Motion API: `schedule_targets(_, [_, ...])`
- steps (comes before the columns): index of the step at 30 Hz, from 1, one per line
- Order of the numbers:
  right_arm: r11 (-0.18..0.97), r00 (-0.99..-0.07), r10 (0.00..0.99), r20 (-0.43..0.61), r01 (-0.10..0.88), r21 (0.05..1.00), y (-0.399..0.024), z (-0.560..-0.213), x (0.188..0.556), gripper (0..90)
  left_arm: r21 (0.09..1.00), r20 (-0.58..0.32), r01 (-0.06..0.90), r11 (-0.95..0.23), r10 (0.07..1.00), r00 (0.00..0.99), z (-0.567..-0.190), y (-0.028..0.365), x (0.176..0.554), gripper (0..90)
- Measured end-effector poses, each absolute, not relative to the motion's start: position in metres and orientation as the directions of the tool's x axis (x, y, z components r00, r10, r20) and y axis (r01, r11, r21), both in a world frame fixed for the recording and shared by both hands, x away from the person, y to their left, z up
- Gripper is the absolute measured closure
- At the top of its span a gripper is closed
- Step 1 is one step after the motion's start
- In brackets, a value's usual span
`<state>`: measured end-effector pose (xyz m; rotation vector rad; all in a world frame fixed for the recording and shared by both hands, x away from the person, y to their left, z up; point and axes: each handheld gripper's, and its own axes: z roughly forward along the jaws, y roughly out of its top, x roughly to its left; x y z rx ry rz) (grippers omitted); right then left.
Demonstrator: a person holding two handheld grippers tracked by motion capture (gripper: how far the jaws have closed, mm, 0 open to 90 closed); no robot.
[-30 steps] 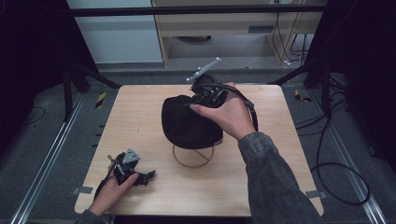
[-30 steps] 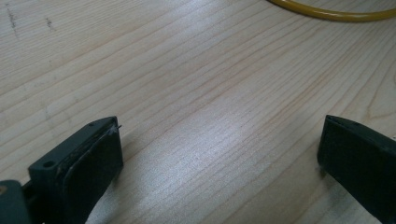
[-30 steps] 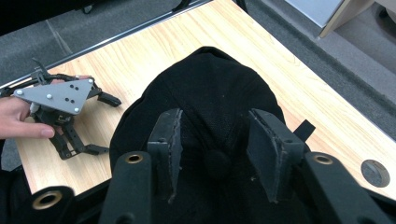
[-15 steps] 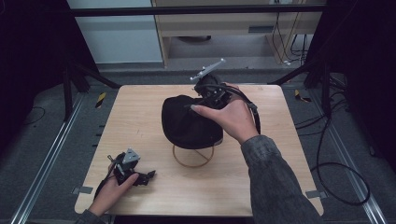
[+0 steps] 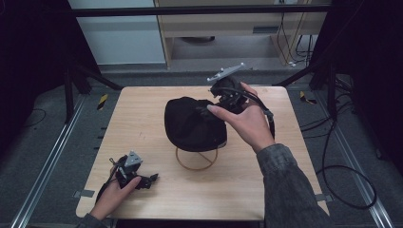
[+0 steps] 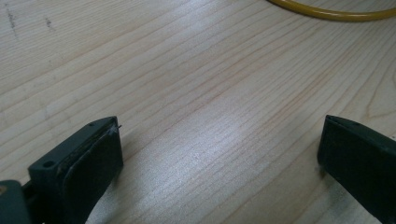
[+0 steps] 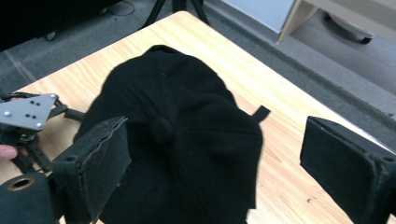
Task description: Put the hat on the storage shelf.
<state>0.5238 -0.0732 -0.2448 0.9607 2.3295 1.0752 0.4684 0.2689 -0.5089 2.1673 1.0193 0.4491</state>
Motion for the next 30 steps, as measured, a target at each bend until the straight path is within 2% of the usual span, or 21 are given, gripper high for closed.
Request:
schedule_targets(10, [0.434, -0.657, 0.751, -0.071, 0.409, 0.803, -0.106, -0.244, 0.512, 5.9, 0.712, 0.018, 0.536, -0.454, 0.775, 0.632, -0.509, 0.269, 0.468, 0.0])
schedule_targets(30, [0.429, -0.596, 0.796, -0.108, 0.429, 0.795, -0.167, -0.296, 0.476, 11.6, 0.710, 0.018, 0.537, -0.456, 0.774, 0.633, -0.509, 0.269, 0.468, 0.0])
